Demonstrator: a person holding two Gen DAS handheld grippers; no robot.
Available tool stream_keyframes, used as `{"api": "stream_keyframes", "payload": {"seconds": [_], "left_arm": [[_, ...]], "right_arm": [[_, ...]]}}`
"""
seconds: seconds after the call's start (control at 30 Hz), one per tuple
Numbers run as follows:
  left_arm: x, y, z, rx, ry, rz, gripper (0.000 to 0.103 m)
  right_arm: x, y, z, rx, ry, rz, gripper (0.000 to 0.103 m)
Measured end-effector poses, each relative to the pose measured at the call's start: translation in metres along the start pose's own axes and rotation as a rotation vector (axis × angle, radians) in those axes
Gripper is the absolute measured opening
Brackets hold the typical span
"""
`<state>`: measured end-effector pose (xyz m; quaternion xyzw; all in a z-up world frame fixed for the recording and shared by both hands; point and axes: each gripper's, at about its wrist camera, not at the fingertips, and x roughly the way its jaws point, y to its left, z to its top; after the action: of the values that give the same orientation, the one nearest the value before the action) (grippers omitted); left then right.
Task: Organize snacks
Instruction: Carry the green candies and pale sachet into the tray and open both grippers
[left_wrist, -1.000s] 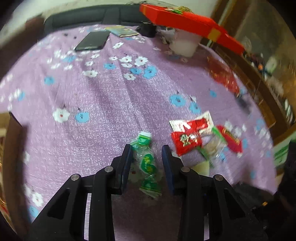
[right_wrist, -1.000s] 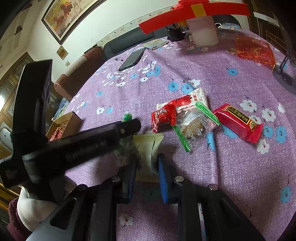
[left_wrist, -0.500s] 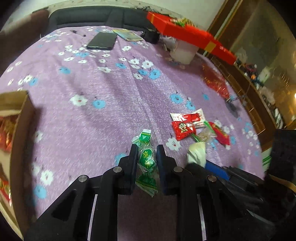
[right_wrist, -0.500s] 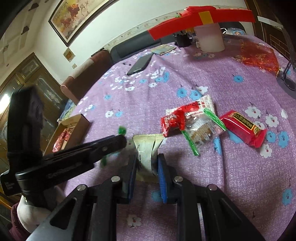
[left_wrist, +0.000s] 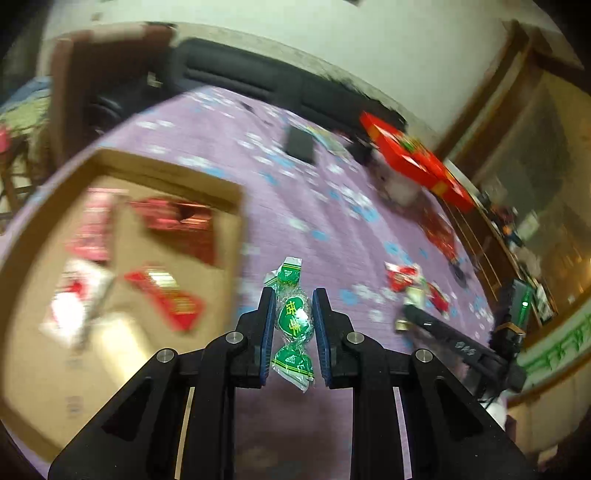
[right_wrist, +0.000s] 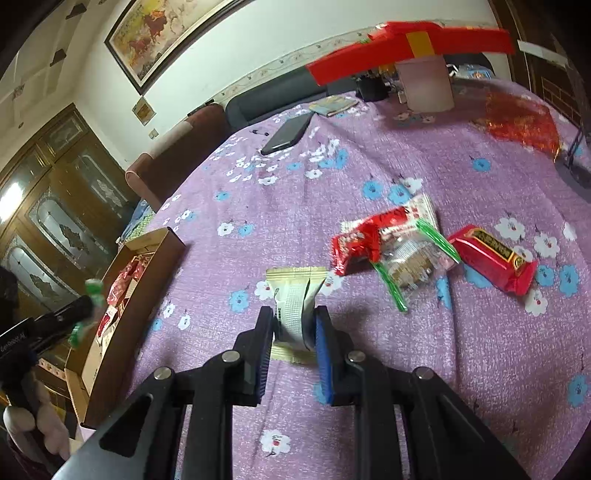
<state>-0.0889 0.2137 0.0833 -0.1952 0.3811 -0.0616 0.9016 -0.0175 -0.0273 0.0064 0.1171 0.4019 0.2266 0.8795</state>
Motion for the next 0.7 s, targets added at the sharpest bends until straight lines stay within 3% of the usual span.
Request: {"api": "stream_keyframes", "payload": {"seconds": [0.13, 0.3, 0.5, 0.7], "left_arm": [[-0.031, 0.051, -0.003, -0.071, -0.047, 0.079, 0.020], [-0.051, 0.100, -0.013, -0.154, -0.080, 0.159, 0.020], [-0.055, 0.132, -0.022, -0.220, -0.070, 0.200, 0.020], [-0.056, 0.146, -0.028, -0.238, -0.052, 0.193, 0.020]], "right_arm": [[-0.007, 0.032, -0.002, -0.040, 0.007, 0.032, 0.025], [-0.006, 0.105, -0.008, -0.153, 0.042, 0.126, 0.025], [0.018, 0.184, -0.025, -0.275, 0.129, 0.217, 0.025], [0.055, 0.233, -0.050, -0.361, 0.222, 0.232, 0.025]]}}
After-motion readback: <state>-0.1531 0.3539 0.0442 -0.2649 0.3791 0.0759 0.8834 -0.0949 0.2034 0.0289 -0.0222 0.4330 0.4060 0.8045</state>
